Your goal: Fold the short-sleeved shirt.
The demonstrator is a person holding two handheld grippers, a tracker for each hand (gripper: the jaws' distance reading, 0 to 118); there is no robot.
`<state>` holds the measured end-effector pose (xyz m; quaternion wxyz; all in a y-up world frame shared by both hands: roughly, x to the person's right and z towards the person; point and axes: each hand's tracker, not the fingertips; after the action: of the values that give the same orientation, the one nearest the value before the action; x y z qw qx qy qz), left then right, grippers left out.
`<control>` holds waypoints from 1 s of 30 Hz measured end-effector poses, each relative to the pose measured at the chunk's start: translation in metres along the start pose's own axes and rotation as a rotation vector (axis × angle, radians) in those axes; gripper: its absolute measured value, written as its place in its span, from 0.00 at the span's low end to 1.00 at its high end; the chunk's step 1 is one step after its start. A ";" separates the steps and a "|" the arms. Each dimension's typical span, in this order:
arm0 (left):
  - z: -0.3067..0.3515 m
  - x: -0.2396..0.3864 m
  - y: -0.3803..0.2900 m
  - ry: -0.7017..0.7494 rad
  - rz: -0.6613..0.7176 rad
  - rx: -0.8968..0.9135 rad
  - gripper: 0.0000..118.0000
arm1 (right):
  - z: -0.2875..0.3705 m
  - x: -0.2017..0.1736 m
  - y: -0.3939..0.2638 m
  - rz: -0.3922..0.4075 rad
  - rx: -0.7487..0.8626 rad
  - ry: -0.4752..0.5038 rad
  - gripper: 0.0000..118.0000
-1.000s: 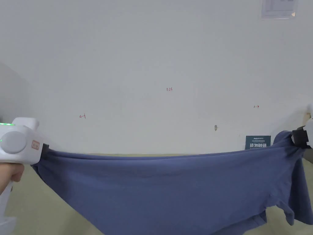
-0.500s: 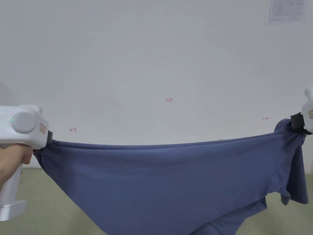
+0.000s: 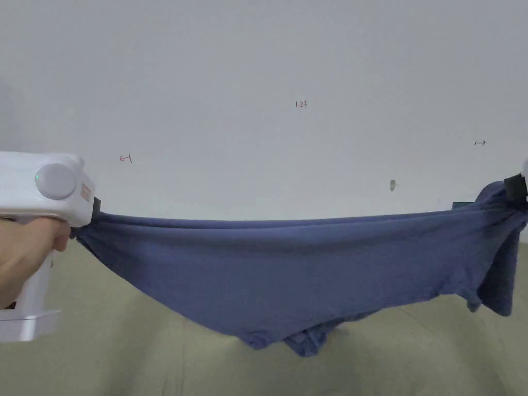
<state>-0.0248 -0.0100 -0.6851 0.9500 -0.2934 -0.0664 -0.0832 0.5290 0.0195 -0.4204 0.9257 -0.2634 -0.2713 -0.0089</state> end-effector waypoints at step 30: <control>0.176 -0.083 -0.395 -0.213 0.049 -0.351 0.00 | 0.230 0.050 -0.422 -0.206 -0.321 0.116 0.04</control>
<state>-0.1975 -0.2215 -0.3394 0.8738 -0.4629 -0.1438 -0.0389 0.3902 -0.2242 -0.0271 0.8801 -0.3775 -0.2382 -0.1618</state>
